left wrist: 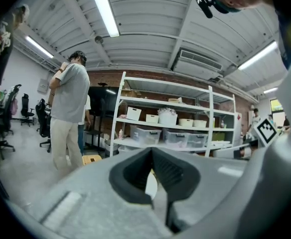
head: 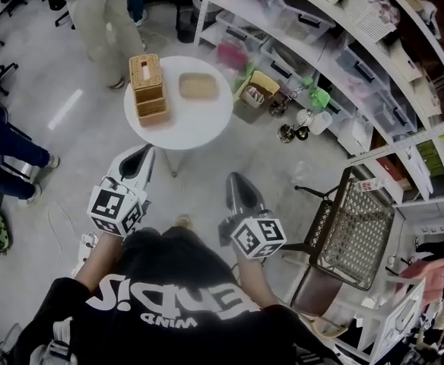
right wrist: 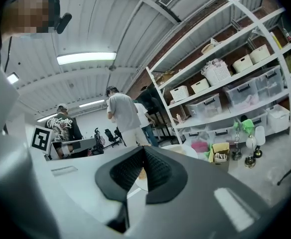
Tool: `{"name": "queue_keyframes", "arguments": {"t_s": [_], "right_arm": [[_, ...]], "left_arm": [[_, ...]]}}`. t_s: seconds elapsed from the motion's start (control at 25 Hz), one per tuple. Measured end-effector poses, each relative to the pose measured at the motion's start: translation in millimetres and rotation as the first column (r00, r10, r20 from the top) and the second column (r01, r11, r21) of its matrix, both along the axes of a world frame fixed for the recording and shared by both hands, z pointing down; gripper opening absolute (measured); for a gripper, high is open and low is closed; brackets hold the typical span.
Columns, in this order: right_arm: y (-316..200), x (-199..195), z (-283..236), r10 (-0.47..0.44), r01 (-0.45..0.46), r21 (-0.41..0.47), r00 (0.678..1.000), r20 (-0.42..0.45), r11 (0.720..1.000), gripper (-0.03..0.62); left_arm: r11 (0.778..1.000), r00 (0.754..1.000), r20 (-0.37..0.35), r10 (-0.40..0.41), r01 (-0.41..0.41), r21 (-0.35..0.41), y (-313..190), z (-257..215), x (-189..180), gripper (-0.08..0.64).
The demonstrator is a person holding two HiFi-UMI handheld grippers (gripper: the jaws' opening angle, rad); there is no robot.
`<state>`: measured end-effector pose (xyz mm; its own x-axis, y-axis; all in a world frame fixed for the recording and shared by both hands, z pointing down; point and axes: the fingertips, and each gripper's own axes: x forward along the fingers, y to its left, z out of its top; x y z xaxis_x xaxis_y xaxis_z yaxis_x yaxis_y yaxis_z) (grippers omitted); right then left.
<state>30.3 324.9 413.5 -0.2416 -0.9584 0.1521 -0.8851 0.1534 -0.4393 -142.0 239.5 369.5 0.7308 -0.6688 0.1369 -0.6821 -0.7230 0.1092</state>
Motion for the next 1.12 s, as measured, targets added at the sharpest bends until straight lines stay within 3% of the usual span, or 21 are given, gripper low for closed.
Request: {"name": "queue_keyframes", "arguments": {"t_s": [0.32, 0.64, 1.12], "right_arm": [[-42, 9, 12, -0.057, 0.057, -0.008, 0.998, 0.007, 0.998, 0.0], [-94, 20, 23, -0.039, 0.039, -0.018, 0.999, 0.001, 0.999, 0.0], [-229, 34, 24, -0.013, 0.015, -0.041, 0.999, 0.046, 0.999, 0.0]], "left_arm": [[0.999, 0.999, 0.011, -0.033, 0.033, 0.014, -37, 5, 16, 0.002], [1.0, 1.0, 0.001, -0.026, 0.026, 0.005, -95, 17, 21, 0.002], [0.999, 0.999, 0.023, 0.033, -0.033, -0.036, -224, 32, 46, 0.002]]}}
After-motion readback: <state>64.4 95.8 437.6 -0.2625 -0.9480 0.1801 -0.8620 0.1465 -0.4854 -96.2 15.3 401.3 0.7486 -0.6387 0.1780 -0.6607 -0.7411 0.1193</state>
